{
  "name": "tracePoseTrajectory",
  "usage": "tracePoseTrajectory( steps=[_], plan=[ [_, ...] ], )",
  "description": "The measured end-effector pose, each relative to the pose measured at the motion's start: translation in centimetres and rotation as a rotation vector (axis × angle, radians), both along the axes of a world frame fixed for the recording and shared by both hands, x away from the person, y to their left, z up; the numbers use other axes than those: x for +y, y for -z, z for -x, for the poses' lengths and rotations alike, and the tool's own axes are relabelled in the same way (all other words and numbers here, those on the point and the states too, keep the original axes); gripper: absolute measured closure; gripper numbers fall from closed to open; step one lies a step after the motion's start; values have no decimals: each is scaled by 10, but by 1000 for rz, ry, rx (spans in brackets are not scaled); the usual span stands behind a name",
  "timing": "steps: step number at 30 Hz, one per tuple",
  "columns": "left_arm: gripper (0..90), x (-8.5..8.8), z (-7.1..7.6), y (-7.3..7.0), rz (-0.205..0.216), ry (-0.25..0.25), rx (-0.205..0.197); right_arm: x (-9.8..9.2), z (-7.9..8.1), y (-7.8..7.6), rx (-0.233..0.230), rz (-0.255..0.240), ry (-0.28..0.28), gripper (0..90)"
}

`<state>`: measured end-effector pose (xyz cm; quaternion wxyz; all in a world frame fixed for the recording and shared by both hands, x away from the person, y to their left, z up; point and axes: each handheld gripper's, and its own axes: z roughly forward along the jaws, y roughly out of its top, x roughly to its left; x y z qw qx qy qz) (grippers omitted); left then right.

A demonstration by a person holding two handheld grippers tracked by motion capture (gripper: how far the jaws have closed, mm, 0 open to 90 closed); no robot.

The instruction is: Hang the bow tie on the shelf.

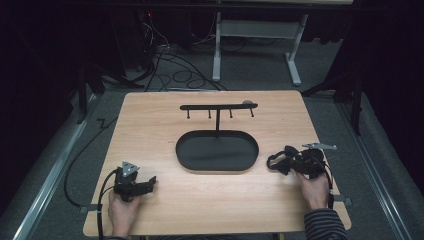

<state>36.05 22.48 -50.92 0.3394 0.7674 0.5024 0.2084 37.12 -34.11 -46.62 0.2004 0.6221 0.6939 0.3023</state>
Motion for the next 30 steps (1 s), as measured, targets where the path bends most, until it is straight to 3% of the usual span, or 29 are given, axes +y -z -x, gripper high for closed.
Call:
tracePoseTrajectory(
  steps=[13, 24, 30],
  plan=[
    [154, 0, 0, 0, 0, 0, 0, -1, -13, 11, 54, -7, 38, 600],
    [154, 0, 0, 0, -1, 1, 0, 0, -16, 13, 71, 17, 26, 726],
    [154, 0, 0, 0, -1, 0, 0, 0, -19, 14, 94, 20, 11, 717]
  ],
)
